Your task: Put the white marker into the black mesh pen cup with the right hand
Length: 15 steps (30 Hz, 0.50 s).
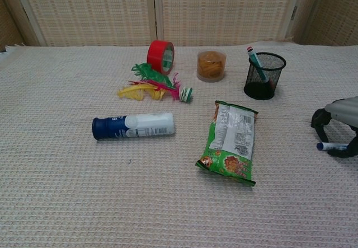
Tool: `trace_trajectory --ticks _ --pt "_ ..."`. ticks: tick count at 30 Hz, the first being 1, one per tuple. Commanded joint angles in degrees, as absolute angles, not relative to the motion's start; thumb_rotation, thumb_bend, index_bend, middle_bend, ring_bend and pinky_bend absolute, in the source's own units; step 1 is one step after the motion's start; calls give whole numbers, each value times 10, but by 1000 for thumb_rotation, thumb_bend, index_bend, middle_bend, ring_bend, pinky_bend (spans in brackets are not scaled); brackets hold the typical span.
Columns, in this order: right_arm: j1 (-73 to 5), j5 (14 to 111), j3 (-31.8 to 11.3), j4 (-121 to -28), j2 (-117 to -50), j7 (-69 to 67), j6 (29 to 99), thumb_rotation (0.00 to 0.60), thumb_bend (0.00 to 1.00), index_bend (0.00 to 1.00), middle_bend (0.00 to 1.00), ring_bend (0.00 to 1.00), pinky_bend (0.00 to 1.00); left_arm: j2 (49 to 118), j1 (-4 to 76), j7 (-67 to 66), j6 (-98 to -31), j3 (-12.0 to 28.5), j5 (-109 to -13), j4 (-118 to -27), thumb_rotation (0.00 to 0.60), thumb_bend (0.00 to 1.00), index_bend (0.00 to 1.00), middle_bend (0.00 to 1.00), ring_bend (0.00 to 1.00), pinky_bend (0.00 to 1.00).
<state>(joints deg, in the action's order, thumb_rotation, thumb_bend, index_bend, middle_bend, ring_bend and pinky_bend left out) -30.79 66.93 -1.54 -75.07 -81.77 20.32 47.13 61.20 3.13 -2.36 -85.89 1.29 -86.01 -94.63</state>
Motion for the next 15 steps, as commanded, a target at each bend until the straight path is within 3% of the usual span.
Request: trace_trajectory --ticks 1,15 --pt "-307 668 -16 -756 -816 204 476 600 256 581 279 254 131 612 31 -24 -859 13 -861 -947 600 418 195 33 0 107" --pt "-298 702 -27 -830 -777 196 538 600 292 589 289 268 142 612 32 -23 -859 12 -862 -947 600 418 195 32 0 107"
